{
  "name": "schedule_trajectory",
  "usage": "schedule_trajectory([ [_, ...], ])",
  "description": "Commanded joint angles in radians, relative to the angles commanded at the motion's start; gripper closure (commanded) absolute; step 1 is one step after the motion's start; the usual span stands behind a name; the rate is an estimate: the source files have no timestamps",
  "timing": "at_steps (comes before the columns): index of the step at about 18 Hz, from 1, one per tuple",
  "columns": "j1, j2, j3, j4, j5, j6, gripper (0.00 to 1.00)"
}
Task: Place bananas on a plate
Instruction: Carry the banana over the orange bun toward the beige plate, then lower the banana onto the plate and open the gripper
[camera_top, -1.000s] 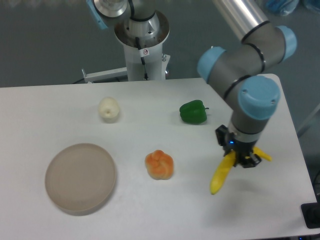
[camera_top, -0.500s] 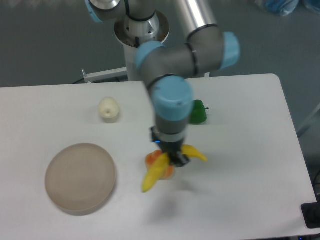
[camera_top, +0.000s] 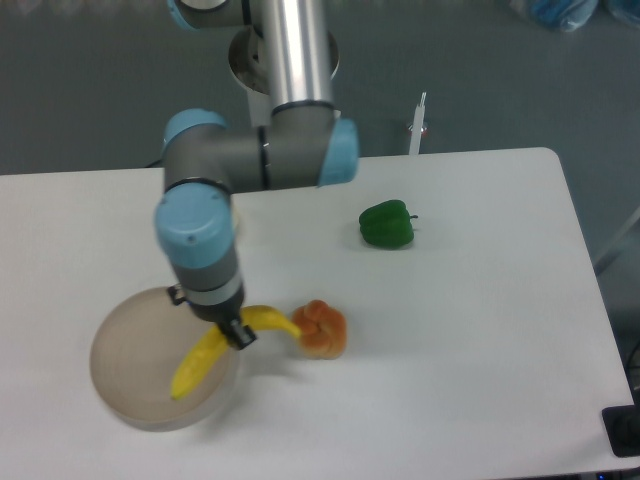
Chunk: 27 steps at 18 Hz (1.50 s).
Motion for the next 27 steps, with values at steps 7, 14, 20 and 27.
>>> schedule_trajectory([
  [7,-0.049,-0.02,-0.026,0.043,-0.035,-0.085,0.99],
  [14,-0.06,-0.048,-0.023,0.076,-0.032,-0.109,0.82],
  [20,-0.06,-0.041,-0.016,0.076,-0.025,-0.108,0.0],
  [27,0.036,0.015,0.049,0.074,-0.023,-0.123,0.0],
])
